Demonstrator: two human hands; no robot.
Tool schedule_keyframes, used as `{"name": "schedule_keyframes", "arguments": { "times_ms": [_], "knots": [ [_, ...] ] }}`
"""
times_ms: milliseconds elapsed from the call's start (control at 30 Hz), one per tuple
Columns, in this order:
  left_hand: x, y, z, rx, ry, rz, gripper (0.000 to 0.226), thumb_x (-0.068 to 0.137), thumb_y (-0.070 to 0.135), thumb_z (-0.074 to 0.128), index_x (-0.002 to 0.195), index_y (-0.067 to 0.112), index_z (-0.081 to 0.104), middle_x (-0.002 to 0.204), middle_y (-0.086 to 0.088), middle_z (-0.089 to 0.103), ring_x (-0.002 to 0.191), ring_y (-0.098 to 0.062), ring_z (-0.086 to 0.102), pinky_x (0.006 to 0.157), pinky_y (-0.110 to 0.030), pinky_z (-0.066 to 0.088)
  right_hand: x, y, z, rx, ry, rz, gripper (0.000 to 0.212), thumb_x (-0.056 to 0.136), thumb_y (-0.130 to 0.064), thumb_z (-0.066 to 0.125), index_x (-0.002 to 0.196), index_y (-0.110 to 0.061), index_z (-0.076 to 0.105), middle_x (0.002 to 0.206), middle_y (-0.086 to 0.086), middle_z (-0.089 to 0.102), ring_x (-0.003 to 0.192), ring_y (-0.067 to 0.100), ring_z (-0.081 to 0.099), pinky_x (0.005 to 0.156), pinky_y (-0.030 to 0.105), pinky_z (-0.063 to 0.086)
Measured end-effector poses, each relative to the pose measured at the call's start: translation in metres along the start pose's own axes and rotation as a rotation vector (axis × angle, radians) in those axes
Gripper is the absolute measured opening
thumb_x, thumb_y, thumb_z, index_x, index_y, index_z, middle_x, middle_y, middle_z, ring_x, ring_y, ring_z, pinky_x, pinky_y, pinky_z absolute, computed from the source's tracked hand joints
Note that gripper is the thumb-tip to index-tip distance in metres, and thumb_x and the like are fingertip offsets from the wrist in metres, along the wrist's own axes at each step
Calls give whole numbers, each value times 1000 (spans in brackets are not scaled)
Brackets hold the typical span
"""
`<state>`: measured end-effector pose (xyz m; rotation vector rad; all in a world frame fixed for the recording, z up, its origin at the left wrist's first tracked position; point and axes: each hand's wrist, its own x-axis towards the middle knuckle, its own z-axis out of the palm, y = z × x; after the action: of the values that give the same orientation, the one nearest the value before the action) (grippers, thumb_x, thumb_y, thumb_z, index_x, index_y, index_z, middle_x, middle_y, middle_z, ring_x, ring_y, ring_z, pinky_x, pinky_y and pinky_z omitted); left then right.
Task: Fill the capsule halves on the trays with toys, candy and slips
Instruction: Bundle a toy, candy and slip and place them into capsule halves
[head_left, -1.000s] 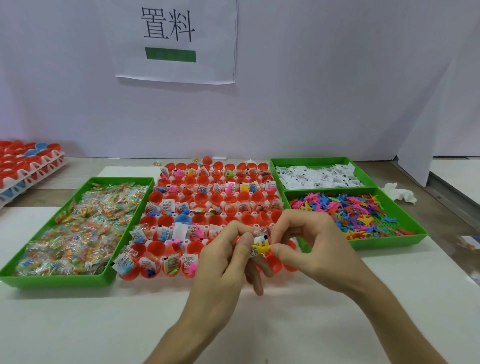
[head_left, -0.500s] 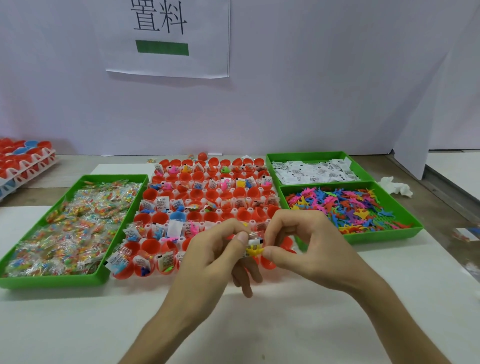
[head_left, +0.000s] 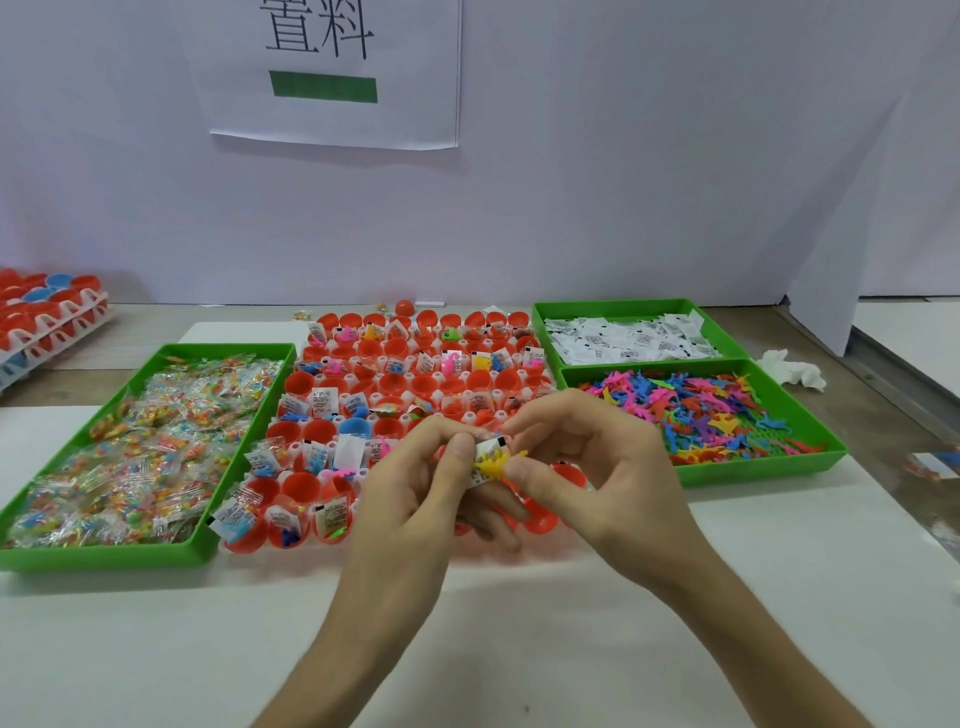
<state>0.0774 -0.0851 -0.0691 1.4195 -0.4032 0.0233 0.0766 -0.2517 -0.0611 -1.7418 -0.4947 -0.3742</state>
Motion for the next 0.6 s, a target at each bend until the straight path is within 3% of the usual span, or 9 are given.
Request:
{"name": "schedule_keyframes", "arguments": {
  "times_ms": [100, 233, 433, 600],
  "knots": [
    [-1, 0, 0, -11, 28, 23, 23, 98, 29, 49, 89, 12, 61, 66, -17, 71, 55, -34, 69, 53, -34, 58, 0, 0, 3, 46, 12, 43, 29, 84, -12, 76, 110, -24, 72, 89, -3, 68, 81, 20, 70, 74, 27, 58],
    [-1, 1, -1, 11, 46, 48, 25, 96, 32, 50, 85, 15, 64, 64, -14, 70, 54, -30, 69, 52, -27, 57, -1, -2, 6, 101, 1, 81, 23, 85, -18, 74, 105, -30, 75, 92, -1, 73, 83, 19, 72, 72, 25, 57],
    [1, 2, -4, 26, 33, 46, 29, 93, 34, 54, 84, 13, 70, 63, -11, 69, 51, -23, 67, 51, -23, 55, 0, -5, 4, 164, 18, 128, 14, 82, -16, 77, 94, -10, 75, 84, 7, 76, 74, 21, 74, 69, 25, 59],
    [5, 6, -11, -85, -53, -91, 31, 81, 44, 62, 79, 16, 75, 65, -14, 69, 52, -21, 65, 53, -22, 54, 2, -8, -1, 194, -2, 148, 16, 79, -15, 75, 91, -5, 73, 77, 6, 74, 68, 19, 72, 65, 23, 56]
  ]
}}
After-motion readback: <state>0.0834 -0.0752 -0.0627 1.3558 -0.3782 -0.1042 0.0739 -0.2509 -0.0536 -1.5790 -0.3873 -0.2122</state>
